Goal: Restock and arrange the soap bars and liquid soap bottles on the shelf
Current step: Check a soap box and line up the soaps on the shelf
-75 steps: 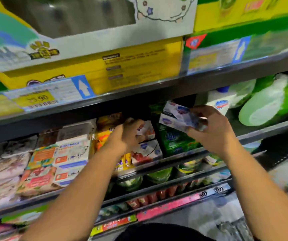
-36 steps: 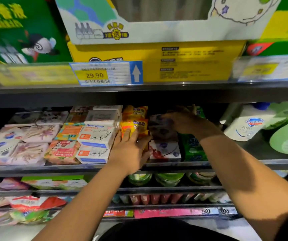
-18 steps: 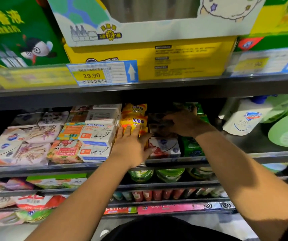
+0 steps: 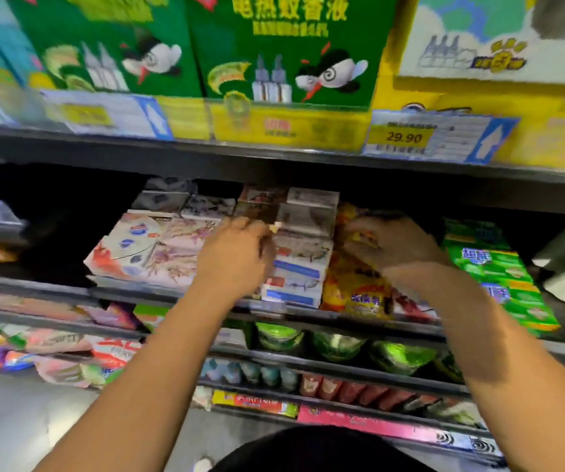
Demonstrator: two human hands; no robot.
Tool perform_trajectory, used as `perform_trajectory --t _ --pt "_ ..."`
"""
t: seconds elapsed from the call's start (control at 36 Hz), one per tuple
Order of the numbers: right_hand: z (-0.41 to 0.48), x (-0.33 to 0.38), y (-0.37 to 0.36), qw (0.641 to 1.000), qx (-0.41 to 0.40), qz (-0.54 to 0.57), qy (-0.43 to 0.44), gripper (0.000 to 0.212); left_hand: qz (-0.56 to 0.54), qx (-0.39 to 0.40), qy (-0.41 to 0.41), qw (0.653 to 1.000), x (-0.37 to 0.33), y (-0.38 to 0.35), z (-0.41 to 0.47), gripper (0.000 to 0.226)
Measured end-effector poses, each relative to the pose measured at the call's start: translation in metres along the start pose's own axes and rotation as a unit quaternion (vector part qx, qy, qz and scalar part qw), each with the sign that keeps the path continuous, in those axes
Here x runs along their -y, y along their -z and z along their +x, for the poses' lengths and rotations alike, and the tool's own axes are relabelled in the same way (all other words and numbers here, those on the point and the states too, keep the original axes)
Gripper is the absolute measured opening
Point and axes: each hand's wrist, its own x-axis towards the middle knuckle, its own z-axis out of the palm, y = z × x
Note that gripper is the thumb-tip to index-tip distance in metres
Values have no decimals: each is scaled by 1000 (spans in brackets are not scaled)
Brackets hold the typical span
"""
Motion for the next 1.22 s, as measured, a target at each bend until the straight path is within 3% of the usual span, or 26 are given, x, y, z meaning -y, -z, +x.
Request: perform_trajectory --t 0.19,0.31,0.44,0.58,0.75,0.92,1.06,1.22 --pt "46 104 -15 998 46 7 50 38 20 31 66 997 98 10 -23 39" --pt "82 159 -35 993 66 5 102 35 -9 56 60 997 157 8 -26 60" --pt "123 213 -63 988 85 18 124 41 4 104 114 988 197 12 -20 62" --pt "161 246 -89 987 111 70 96 50 39 174 139 974 204 6 -25 72" --pt "208 265 -114 987 117 95 49 59 36 175 141 974 205 13 -25 70" --pt "228 271 -109 970 166 169 59 53 41 106 143 983 207 4 -27 56" --pt "219 283 -100 957 152 213 128 61 33 109 153 982 209 -3 -27 57" --pt "223 277 -99 934 176 293 104 64 20 129 157 979 206 5 -26 60"
